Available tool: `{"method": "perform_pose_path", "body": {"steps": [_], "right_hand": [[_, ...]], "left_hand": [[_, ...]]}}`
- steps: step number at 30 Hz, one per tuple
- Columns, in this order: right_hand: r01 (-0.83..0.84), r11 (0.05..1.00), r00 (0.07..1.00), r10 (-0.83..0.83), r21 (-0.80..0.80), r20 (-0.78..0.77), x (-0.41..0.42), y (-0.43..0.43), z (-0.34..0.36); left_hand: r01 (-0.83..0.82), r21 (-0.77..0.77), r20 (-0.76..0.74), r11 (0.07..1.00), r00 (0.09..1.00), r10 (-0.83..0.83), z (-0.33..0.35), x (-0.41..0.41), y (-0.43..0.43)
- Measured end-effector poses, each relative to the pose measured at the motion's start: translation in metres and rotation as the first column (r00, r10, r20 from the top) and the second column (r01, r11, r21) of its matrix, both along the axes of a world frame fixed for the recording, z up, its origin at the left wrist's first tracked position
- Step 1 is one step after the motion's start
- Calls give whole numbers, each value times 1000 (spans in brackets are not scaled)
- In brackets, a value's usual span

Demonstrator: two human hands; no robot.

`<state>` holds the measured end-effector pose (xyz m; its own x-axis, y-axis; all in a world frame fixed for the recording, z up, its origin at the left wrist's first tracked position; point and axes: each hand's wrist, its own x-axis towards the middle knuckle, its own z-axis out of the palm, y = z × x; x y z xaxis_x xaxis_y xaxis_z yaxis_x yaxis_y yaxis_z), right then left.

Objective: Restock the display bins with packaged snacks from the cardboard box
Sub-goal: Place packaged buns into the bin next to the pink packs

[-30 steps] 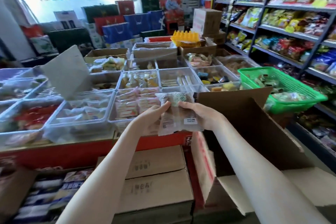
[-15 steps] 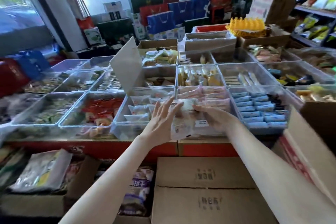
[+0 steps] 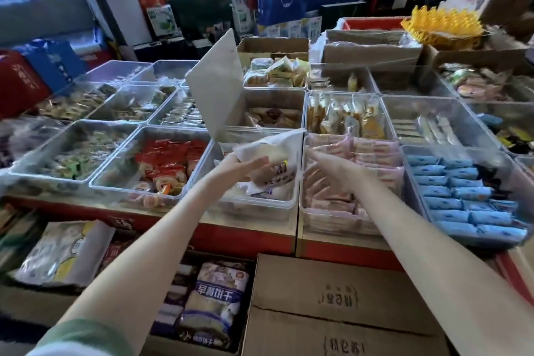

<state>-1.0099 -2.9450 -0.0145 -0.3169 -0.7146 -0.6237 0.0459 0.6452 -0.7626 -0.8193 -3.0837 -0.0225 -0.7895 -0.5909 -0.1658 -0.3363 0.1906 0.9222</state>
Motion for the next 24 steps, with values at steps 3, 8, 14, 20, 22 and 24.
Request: {"method": "perform_pose_path", "body": {"steps": [3, 8, 14, 20, 22, 24], "right_hand": [[4, 973, 990, -35, -231, -134, 7, -27, 1], [-336, 903, 728, 68, -268, -683, 26, -64, -3], [-338, 940, 350, 165, 40, -922, 35, -95, -16], [-354, 904, 432, 387, 241, -815, 59, -112, -27], [-325, 901, 423, 410, 287, -808, 61, -113, -34], [-296, 909, 461, 405, 293, -789, 59, -109, -36]], "left_hand": [[-53, 2, 88, 999, 995, 52, -2, 2, -36], [82, -29, 164, 996, 984, -76, -23, -4, -78], [261, -58, 229, 964, 943, -241, -46, -15, -108], [377, -10, 216, 926, 905, -366, -54, -19, -105], [394, 14, 195, 919, 900, -390, -58, -15, -104], [402, 23, 176, 915, 900, -400, -63, -8, -112]]}}
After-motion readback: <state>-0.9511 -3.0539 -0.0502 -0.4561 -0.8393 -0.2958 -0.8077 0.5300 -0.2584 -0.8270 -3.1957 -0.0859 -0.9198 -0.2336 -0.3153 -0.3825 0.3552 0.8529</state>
